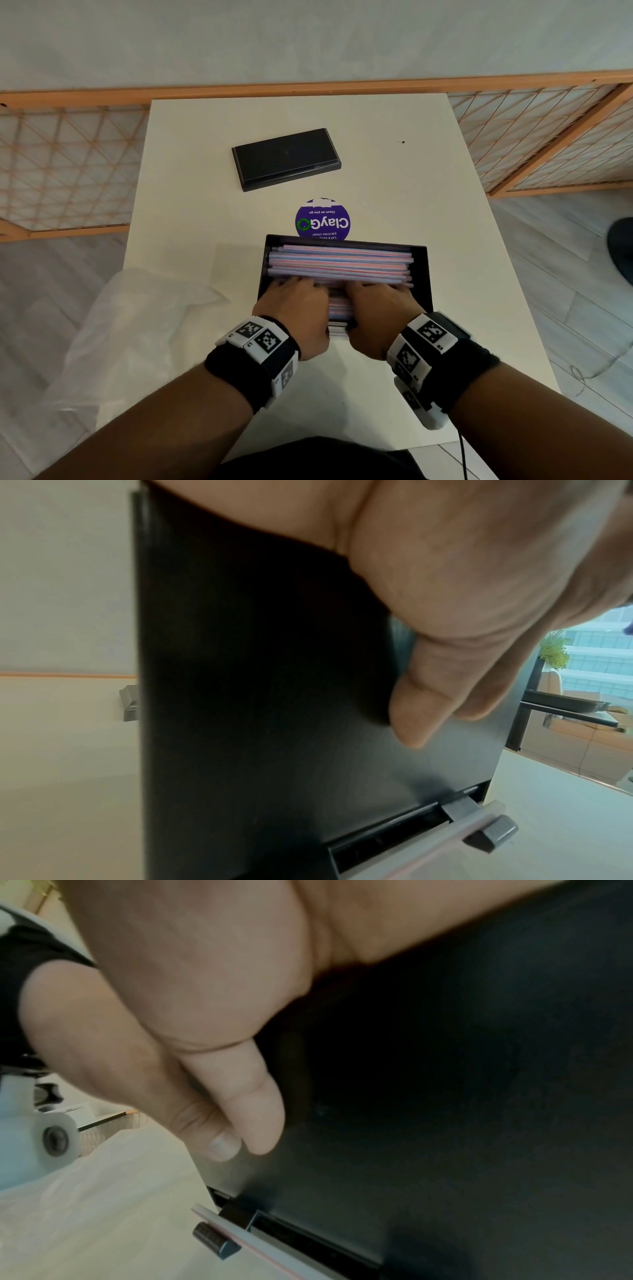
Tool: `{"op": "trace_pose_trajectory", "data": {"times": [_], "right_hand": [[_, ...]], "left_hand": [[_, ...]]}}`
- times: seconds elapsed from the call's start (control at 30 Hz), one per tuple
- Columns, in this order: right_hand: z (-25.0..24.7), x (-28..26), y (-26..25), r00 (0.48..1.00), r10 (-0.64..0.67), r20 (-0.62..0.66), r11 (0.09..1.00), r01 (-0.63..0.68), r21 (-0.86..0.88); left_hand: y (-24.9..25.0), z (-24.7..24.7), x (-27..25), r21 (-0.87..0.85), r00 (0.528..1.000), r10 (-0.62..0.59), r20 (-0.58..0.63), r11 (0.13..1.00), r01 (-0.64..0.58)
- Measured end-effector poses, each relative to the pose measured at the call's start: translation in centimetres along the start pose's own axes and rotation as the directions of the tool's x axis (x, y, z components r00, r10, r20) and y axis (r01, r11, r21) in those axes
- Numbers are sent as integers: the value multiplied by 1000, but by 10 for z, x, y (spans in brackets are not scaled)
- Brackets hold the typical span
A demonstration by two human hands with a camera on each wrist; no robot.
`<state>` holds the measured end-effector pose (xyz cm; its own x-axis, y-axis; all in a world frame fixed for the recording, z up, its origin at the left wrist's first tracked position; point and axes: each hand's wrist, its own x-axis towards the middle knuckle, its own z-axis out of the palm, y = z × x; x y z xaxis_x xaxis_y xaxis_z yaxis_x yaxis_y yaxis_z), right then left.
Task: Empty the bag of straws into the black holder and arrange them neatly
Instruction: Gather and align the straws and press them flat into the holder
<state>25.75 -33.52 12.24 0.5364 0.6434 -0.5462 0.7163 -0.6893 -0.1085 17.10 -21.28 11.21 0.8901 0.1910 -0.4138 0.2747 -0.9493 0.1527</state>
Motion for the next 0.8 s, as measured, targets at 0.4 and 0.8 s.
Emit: {"op": "trace_pose_trajectory", "data": {"times": [0.4,0.8], "right_hand": [[-2,-1,0,1000,-6,13,1000,7,-14],[-2,-4,-2,999,-49,-8,998,49,-43]], "left_hand": [[-1,-2,-2,11,999,30,17,999,-31],[9,-8,-11,-19,990,117,-81,993,-119]]}}
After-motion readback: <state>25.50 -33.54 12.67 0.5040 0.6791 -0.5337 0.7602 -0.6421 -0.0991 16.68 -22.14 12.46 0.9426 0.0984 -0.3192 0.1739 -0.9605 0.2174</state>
